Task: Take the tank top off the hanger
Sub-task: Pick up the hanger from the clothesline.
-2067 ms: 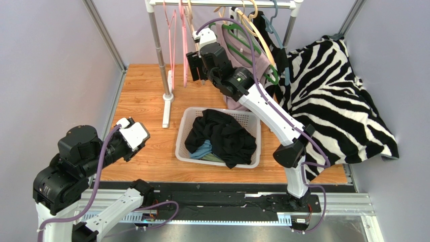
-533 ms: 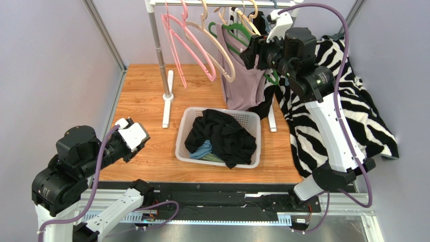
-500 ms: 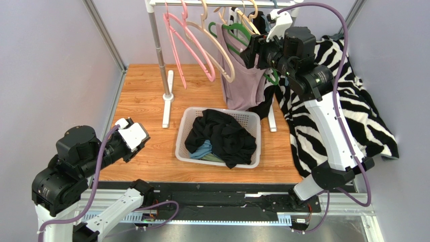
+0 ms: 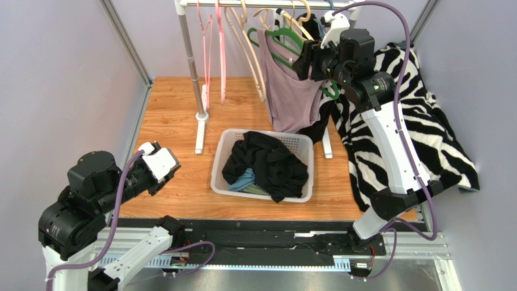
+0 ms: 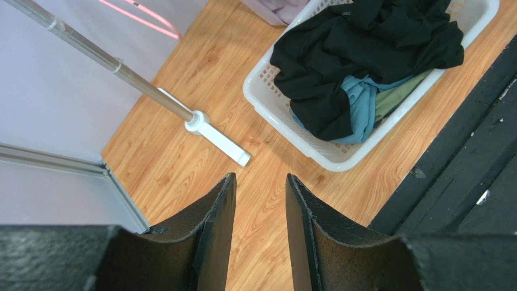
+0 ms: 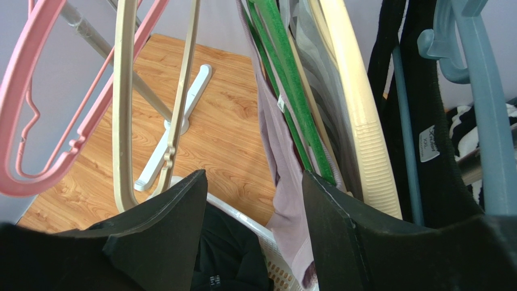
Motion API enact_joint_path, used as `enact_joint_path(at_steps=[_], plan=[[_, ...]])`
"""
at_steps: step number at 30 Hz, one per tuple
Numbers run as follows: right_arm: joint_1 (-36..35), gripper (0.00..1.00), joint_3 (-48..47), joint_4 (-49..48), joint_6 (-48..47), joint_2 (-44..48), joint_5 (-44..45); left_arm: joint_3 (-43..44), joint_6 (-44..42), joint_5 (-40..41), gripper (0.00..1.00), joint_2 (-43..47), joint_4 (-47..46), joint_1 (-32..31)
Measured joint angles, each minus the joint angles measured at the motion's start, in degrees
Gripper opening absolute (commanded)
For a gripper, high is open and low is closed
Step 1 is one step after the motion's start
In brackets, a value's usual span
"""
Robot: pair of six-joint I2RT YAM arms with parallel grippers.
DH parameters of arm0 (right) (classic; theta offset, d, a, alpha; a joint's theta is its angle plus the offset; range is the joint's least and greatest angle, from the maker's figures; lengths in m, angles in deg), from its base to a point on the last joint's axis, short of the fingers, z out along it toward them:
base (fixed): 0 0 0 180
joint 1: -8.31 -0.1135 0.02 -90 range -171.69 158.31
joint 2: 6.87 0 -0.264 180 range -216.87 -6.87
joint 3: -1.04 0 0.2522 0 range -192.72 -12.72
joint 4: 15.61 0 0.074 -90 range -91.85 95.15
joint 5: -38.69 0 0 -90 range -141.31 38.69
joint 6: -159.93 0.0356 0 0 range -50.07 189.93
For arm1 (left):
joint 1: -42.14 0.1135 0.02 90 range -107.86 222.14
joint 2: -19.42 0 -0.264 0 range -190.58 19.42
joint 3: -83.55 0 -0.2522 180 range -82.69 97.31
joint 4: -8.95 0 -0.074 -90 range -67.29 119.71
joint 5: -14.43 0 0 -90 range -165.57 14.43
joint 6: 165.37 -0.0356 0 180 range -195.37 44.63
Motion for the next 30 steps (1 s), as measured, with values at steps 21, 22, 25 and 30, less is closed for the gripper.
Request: enact_joint_path(at_steps=[21,22,25,30], plan=[[7.56,0.62,-1.07,-1.05,1.29,-0.17,-6.54,-0.61,0.13,-1.2,0.44,0.0,0.02,0.85],[7.58,0.62,-1.42,-1.16,1.46,-0.28,-6.8,-0.72,0.15,-1.27,0.44,0.0,0.02,0.9],[7.69,0.62,-2.54,-1.75,1.84,-0.63,-7.56,-0.96,0.17,-1.33,0.44,0.0,0.0,1.09],[7.8,0.61,-3.82,-2.4,2.25,-0.98,-8.46,-1.03,0.17,-1.33,0.44,0.0,0.02,1.14]])
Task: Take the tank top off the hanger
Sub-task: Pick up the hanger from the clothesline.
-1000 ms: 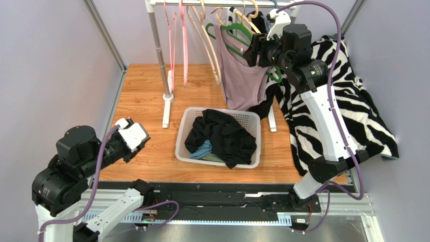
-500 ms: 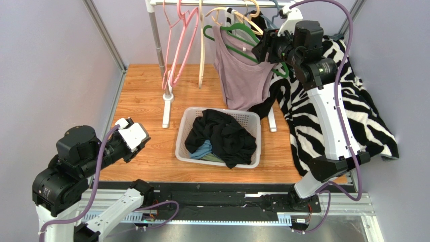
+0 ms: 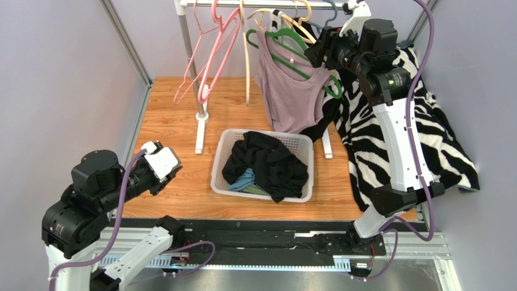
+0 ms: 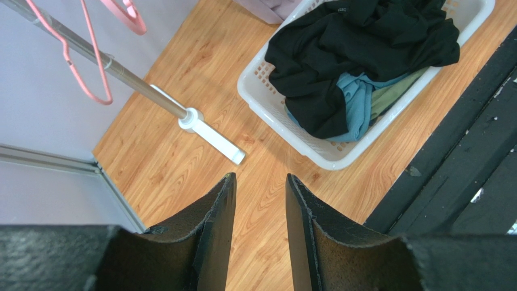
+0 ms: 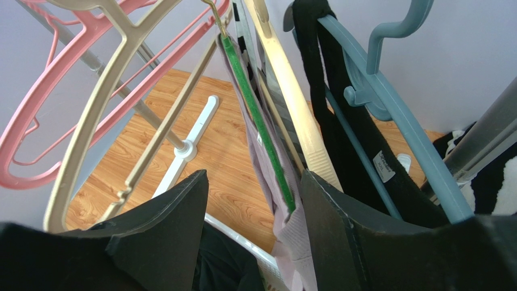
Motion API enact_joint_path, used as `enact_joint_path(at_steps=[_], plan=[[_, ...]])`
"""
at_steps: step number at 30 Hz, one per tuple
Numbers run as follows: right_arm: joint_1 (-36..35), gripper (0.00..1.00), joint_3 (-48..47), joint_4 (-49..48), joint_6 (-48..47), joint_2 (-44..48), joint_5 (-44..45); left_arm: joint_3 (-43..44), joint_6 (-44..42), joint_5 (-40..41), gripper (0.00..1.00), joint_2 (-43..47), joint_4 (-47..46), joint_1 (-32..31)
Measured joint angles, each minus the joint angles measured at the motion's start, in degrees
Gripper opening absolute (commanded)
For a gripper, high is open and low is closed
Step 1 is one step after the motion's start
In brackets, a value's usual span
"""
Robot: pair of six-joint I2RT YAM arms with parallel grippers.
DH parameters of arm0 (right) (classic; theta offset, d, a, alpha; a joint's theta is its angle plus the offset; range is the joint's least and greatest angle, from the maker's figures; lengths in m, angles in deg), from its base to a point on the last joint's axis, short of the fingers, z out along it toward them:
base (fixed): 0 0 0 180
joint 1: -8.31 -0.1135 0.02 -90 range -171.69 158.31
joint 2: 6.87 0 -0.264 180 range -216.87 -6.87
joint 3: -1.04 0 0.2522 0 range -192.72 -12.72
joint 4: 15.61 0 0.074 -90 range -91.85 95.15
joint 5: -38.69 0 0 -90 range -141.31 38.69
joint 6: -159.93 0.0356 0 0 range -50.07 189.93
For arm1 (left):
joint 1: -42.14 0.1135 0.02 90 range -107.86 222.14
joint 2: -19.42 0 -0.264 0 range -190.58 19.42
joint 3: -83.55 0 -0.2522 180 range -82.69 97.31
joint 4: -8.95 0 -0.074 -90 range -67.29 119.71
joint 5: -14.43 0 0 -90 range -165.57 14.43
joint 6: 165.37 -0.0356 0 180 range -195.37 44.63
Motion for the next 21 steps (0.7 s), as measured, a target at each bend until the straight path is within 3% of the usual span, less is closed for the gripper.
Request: enact_joint_path(at_steps=[15,18,19,21], plan=[[0.11,0.53,8.22,-1.07,-0.09,-1.01,0.09,-0.09,0.0,0.02,0.44,0.0,0.0,0.02],[-0.33,0.34,12.02,-1.46,-0.5,-0.2,0.37,-0.09,0.0,0.0,0.44,0.0,0.0,0.02],[-0.55,0.22,13.18,-1.62,-0.57,0.04,0.5,-0.09,0.0,-0.02,0.44,0.0,0.0,0.02],[-1.05,0.12,15.1,-1.88,-0.74,0.5,0.81,-0.09,0.0,-0.2,0.44,0.0,0.0,0.02]])
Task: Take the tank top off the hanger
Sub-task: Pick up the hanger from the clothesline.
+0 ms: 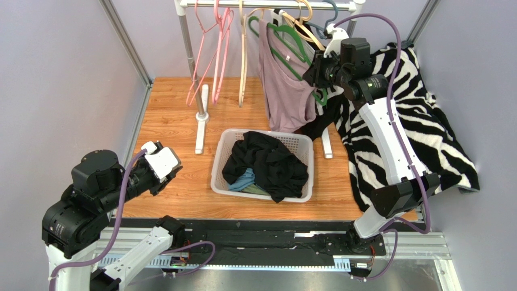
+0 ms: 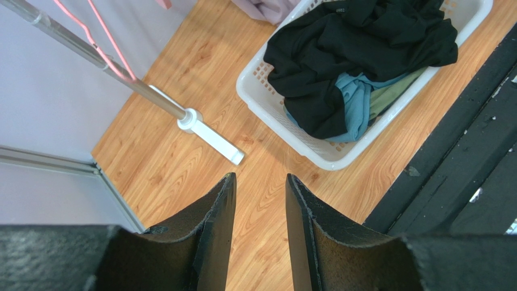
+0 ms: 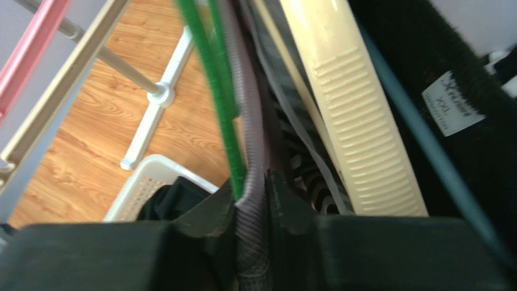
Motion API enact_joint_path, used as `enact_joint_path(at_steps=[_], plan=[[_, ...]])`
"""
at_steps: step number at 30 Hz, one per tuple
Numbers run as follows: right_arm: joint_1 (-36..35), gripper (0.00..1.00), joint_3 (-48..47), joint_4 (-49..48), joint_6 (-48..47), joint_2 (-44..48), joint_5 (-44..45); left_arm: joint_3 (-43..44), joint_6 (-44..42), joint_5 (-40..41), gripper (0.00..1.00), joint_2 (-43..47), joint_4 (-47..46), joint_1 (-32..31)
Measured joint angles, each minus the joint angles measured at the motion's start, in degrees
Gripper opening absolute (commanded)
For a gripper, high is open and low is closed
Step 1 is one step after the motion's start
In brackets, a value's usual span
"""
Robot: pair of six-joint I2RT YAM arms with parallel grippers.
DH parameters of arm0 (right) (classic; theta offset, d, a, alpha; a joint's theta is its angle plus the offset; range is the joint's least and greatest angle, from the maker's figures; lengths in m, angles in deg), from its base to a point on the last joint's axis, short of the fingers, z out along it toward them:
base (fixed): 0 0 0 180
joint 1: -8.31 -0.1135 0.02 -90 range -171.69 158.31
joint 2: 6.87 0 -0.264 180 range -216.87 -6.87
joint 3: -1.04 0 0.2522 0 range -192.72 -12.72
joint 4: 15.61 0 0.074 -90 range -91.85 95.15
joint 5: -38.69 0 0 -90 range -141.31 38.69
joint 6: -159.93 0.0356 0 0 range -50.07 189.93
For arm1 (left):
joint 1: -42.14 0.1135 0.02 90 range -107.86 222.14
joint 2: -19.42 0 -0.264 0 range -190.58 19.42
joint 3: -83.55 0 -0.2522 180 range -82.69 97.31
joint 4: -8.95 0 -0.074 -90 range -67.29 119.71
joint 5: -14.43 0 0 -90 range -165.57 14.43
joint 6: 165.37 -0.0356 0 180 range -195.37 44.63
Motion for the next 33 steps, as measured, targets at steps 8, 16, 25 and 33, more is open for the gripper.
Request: enact_joint_path(at_steps=[8,16,25,33], plan=[[-2.78,0.0,0.98,-0.63,-0.39,1.31,0.74,0.0,0.02,-0.22,0.44,0.0,0.0,0.04],[-4.66,0.0,-3.58,1.38,-0.66,1.31,4.2,0.0,0.04,-0.68,0.44,0.0,0.02,0.35],[-5.84,0.0,-11.78,1.7,-0.79,0.59,7.19,0.0,0.09,-0.76,0.45,0.02,0.02,0.79],[-8.5,0.0,-5.97,1.36,-1.77,3.37,7.5,0.0,0.28,-0.9,0.45,0.13,0.0,1.01]])
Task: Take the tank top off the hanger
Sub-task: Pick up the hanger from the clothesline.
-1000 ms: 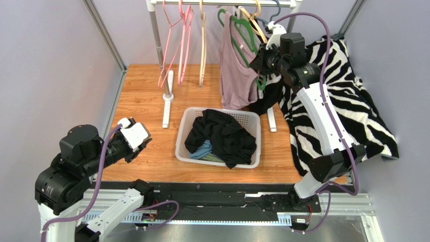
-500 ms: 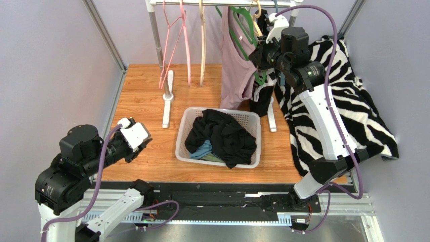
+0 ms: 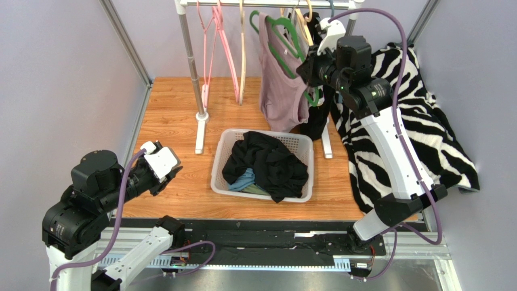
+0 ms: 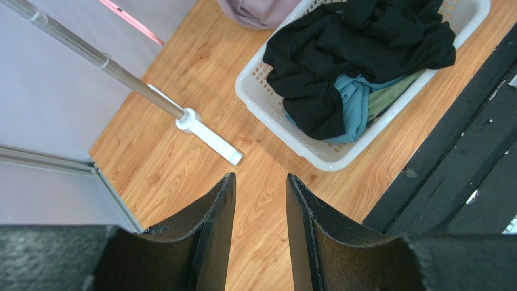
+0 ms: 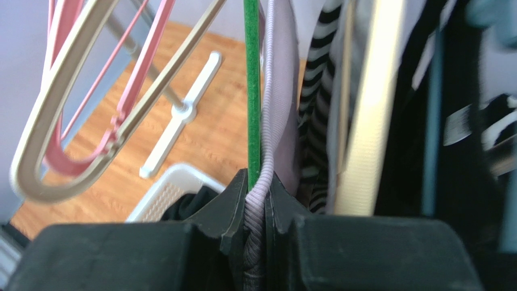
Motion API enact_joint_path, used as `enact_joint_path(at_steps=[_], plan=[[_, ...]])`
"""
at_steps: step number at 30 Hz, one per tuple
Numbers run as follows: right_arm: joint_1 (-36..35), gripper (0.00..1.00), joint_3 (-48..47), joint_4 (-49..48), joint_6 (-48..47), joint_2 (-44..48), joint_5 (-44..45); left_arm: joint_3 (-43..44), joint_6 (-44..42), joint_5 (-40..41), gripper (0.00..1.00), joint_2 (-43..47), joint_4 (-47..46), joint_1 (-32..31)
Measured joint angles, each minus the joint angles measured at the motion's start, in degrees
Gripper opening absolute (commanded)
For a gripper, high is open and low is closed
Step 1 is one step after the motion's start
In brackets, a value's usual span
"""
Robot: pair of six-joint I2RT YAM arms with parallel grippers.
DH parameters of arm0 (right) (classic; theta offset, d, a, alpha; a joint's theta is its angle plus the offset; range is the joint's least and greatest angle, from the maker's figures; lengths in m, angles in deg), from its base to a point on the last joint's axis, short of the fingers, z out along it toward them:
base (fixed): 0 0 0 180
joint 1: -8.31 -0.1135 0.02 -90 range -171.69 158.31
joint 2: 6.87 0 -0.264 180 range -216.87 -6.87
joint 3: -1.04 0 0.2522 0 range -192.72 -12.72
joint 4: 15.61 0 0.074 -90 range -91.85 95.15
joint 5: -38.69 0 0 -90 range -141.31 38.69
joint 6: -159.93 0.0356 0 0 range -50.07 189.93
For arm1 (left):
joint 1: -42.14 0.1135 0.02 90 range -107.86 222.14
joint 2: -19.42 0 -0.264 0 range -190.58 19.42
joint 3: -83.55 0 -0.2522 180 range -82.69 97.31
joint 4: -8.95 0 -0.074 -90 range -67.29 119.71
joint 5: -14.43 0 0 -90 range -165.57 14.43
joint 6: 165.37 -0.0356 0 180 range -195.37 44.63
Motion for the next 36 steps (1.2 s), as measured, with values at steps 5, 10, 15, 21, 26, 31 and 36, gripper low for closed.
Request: enact_joint_path(at_steps=[5,10,15,21,26,31,36], plan=[[-4.39,0.0,7.67,2.99,-1.79,5.75,-0.07,0.02,0.2,-0.33,0.45,0.0,0.0,0.0],[-6.56,0.0,13.51,4.87,-2.29,16.22,-0.68,0.04,0.63,-0.55,0.45,0.0,0.0,0.0],[-6.47,0.0,11.08,5.16,-2.32,26.18,-1.79,0.59,0.81,-0.57,0.45,0.2,0.26,0.04],[-6.47,0.0,5.27,1.49,-1.53,32.74,-6.69,0.76,0.85,-1.16,0.45,1.2,0.57,0.17],[-6.47,0.0,4.15,-0.17,-0.85,34.88,-10.25,0.81,0.92,-2.29,0.45,1.49,0.66,0.46],[-6.47,0.0,4.81,0.28,-0.7,33.16,-11.93,0.81,1.01,-3.28,0.45,1.6,0.66,0.55],[-6.47,0.0,5.62,2.12,-0.79,30.23,-12.44,0.81,0.98,-3.5,0.45,2.29,0.66,0.63]])
